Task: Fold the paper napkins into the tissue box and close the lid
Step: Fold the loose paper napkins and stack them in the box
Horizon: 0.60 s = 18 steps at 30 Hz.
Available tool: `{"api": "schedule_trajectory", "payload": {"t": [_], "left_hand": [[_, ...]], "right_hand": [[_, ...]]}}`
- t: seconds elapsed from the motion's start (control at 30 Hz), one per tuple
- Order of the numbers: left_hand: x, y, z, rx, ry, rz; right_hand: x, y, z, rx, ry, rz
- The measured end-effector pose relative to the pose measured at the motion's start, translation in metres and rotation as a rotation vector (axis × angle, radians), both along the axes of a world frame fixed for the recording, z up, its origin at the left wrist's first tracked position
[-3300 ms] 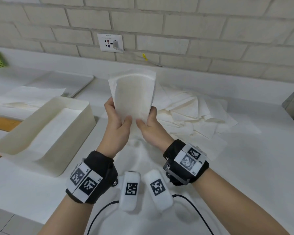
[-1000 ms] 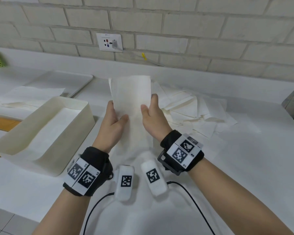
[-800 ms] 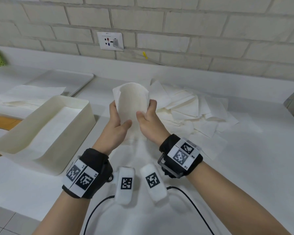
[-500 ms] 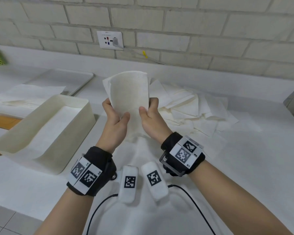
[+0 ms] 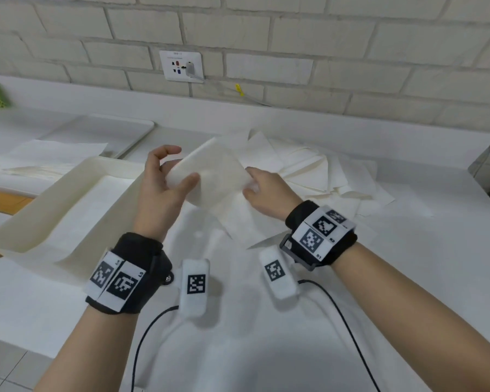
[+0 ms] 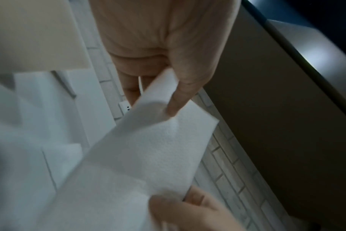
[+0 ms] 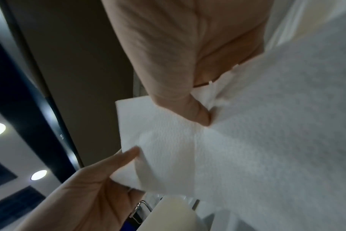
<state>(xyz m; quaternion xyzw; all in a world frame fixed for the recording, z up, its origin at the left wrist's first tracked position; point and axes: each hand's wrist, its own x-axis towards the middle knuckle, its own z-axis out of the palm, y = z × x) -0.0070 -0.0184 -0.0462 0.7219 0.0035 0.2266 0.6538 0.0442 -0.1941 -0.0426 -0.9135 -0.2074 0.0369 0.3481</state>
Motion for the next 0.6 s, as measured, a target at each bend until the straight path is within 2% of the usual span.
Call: {"api": "schedule_trajectory", "payload": {"t": [0.1,0.17,0.27,0.33,0.43,0.6], "left_hand": [[0.001,0.002,-0.011,0.150,0.101,0.005],[0.005,0.004,-0.028,0.182,0.218,0.008],[0.009,0.004,-0.052,0.111,0.393,-0.029],[0.011,0.002,-0.062,0.048,0.439,-0.023],[0.012,0.001,-0.063,-0.001,0.431,-0.019],[0.012,-0.002,-0.055,-0.031,0.391,-0.012]], "right_hand": [[0.003,-0.003,0.013,-0.174,-0.040,0.027],[0.002,-0.003,0.021,-0.348,-0.087,0.048],[-0.004,0.004,0.017,-0.595,-0.137,0.111],[-0.007,0.010,0.008,-0.705,-0.109,0.158],[-0.008,0.012,0.010,-0.762,-0.114,0.168],[-0.008,0.009,0.022,-0.714,-0.192,0.109]]}}
